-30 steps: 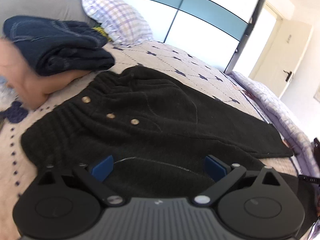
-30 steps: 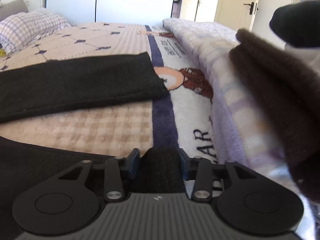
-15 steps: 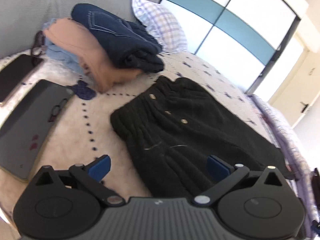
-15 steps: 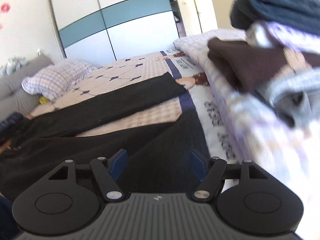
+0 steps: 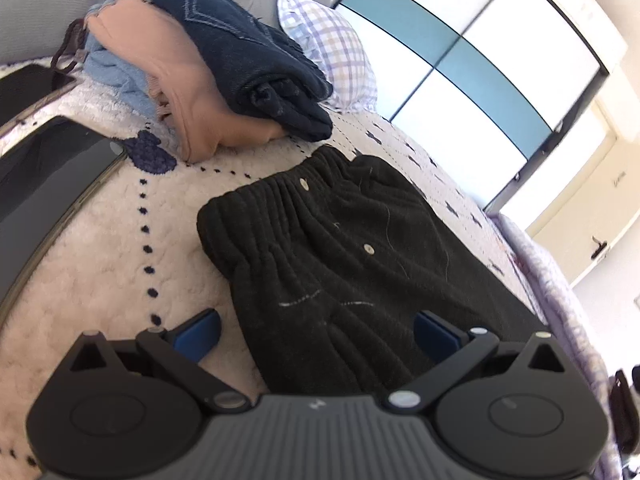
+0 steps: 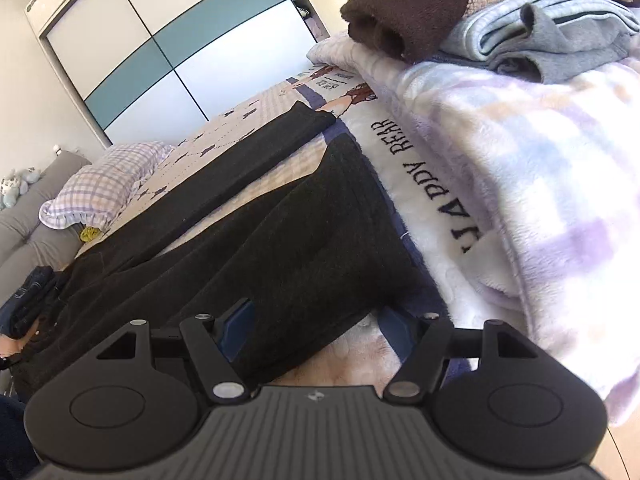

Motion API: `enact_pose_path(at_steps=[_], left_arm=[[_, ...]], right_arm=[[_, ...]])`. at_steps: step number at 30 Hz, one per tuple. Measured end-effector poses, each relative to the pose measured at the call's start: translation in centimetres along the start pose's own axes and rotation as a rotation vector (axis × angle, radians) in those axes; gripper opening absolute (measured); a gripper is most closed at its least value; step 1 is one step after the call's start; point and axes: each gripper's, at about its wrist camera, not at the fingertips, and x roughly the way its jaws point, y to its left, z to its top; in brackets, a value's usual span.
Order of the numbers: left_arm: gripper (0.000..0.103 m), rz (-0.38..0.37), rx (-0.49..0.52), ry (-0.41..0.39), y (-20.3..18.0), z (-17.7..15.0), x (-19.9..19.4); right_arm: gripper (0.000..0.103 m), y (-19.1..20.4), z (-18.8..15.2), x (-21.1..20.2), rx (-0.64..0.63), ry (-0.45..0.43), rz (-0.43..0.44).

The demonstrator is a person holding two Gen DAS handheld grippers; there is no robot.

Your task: Fold clothes

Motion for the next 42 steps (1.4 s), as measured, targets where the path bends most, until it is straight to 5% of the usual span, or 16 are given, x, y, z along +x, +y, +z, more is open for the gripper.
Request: enact_pose_path(at_steps=[4,7,11,13,14,16,17,24,29,31,36,42], left_arm=[[0.1,0.02,-0.003,-0.019,-0.3,0.0,0.2],[0.078,0.055,0.012,-0.024,-0.6,0.3,0.3],[0.061,0.078,0.008,-0.025,-0.3,0.6,0.6],[0.034,0.099,0.022,-0.02,-0.3,0.7,0.7],[0.028,0.101,0.022,-0.016,-0.2,0.7,0.8],[0.022,0.099,-0.005,-0.005,-0.1,1.1,0.7],[0.019,0.096,-0.019,-0.001,-0.2,1.6,0.5],[0.017,0.015,-0.085,-0.062,-3.2,5.1,-3.4],[0.017,0.012,-0.072,-0.075,-4.1,3.9,-5.7],[0.017,0.054,-0.026,-0.064,-3.8,2.7,-5.4],[0.018,0.108,-0.037,0.028,-0.8,0.7,-3.1],[0.018,0.1,0.005,0.007,-1.0,0.4,-3.4]], right_arm=[[0.072,-0.5,-0.2,0.5,0.088,-0.034,0.017],[0.067,-0.5,0.0,0.6,0.103,-0.053,0.015],[0.063,0.0,0.3,0.7,0.079,-0.071,-0.004],[0.061,0.3,0.5,0.7,0.067,-0.08,-0.014],[0.056,0.4,0.6,0.8,0.062,-0.084,-0.019],[0.012,0.6,0.7,0.8,0.05,-0.093,-0.028],[0.012,0.8,0.8,0.9,0.044,-0.098,-0.033],[0.009,6.3,8.3,-2.6,-0.147,-0.283,0.0],[0.009,7.7,12.1,-6.1,-0.229,-0.399,-0.038],[0.009,7.3,10.7,-5.6,-0.302,-0.37,-0.114],[0.01,2.6,4.7,-0.2,-0.311,-0.111,-0.21],[0.011,1.9,3.0,-1.5,-0.284,-0.132,-0.202]])
